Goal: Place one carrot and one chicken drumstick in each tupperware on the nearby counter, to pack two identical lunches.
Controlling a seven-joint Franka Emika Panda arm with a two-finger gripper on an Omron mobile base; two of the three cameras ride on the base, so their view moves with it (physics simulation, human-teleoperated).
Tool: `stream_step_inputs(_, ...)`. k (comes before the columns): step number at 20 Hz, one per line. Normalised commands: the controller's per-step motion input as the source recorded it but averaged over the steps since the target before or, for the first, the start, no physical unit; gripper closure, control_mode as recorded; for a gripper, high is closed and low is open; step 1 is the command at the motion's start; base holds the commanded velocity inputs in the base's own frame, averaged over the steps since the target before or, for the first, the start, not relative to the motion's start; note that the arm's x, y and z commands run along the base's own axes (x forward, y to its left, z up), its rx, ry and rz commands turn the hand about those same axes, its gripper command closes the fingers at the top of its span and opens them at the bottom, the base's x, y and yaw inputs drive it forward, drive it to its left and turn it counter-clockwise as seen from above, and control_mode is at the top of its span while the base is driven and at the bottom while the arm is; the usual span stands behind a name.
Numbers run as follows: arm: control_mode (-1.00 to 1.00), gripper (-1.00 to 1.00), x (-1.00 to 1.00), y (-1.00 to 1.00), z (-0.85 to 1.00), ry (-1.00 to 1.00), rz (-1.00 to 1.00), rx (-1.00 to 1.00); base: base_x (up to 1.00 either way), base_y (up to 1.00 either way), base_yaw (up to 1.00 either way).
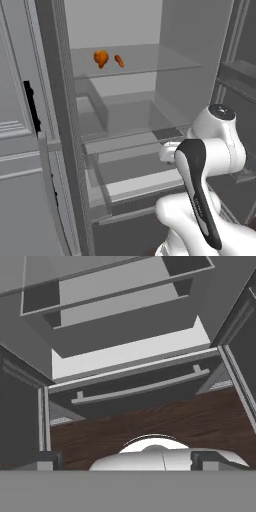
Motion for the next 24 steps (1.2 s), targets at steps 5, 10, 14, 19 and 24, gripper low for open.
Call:
stream_step_inputs(5,1.0,-1.0,0.0,0.0,0.0,0.0,0.0,0.0,0.5,0.0,0.0)
stream_step_inputs(10,1.0,-1.0,0.0,0.0,0.0,0.0,0.0,0.0,-0.08,0.0,0.0)
stream_step_inputs(14,1.0,-1.0,0.0,0.0,0.0,0.0,0.0,0.0,-0.11,0.0,0.05)
stream_step_inputs(19,1.0,-1.0,0.0,0.0,0.0,0.0,0.0,0.0,-0.04,0.0,0.14)
stream_step_inputs(24,-1.0,-1.0,0.0,0.0,0.0,-0.07,0.0,0.0,0.0,0.0,0.0)
